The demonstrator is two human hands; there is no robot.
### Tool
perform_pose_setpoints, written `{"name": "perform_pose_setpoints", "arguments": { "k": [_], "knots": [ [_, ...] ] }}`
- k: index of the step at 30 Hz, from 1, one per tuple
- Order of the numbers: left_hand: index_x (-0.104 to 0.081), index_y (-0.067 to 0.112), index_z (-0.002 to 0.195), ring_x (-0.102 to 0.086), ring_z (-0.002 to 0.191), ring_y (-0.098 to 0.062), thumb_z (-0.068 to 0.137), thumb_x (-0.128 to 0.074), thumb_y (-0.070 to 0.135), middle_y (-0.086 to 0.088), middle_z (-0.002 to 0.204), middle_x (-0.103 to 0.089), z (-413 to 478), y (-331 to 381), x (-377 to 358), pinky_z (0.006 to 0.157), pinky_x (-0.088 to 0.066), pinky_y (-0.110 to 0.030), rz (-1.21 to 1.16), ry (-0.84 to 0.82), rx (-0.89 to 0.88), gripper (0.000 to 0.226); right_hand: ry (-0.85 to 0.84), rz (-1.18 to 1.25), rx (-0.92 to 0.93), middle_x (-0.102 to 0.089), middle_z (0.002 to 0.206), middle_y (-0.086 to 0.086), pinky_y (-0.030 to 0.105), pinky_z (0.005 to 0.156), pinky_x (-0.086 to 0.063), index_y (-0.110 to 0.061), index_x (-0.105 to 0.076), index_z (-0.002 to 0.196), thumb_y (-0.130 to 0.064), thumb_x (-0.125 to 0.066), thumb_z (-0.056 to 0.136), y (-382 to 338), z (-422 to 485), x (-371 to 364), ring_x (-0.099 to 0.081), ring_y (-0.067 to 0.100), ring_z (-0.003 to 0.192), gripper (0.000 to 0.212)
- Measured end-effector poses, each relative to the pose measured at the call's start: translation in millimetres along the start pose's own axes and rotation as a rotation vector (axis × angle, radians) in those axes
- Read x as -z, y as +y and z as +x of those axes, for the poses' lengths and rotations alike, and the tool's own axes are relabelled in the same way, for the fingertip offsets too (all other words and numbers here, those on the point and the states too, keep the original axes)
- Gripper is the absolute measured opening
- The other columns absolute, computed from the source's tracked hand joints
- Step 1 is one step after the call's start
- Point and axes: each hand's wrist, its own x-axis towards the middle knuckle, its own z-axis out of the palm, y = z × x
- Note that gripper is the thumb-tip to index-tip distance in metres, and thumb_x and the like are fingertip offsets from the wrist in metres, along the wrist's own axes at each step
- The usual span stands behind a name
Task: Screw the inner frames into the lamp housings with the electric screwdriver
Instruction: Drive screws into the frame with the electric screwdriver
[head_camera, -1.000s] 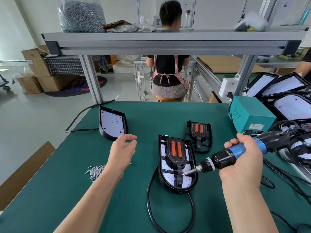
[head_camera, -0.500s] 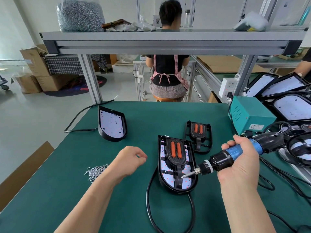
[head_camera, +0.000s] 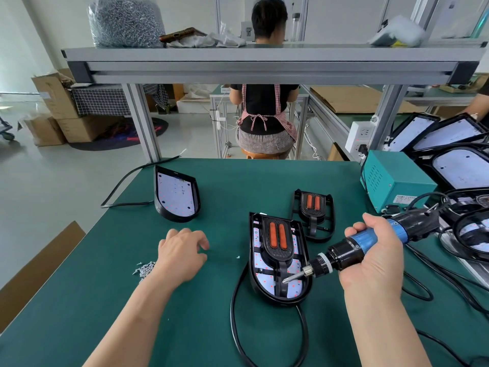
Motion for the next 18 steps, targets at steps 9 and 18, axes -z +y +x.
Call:
{"name": "perform_pose_setpoints", "arguments": {
  "k": [9, 18],
  "knots": [
    [-0.058, 0.031, 0.091, -0.045, 0.11, -0.019, 0.096, -0.06, 0.028, 0.008, 0.107, -0.059, -4.2, 1.7, 8.0, 0.096, -0.036, -0.031, 0.223, -0.03, -0.158, 0.006, 0.001, -0.013, -0.024, -0.056, 0.058, -0.008, 0.016, 0.05, -0.049, -0.02, -0.053, 0.081, -0.012, -0.068, 0.09, 4.6, -2.5, -3.9, -0.056, 0.008, 0.048, 0.019],
    [-0.071, 0.019, 0.075, -0.069, 0.077, -0.016, 0.083, -0.078, 0.001, -0.016, 0.082, -0.075, -55.2, 56.3, 16.4, 0.079, -0.051, -0.023, -1.127, -0.166, -0.191, 0.021, 0.012, 0.056, 0.047, -0.056, 0.06, -0.008, 0.017, 0.049, -0.049, -0.02, -0.055, 0.083, -0.011, -0.068, 0.09, -0.7, -10.0, -20.3, -0.057, 0.008, 0.051, 0.017]
  ]
}}
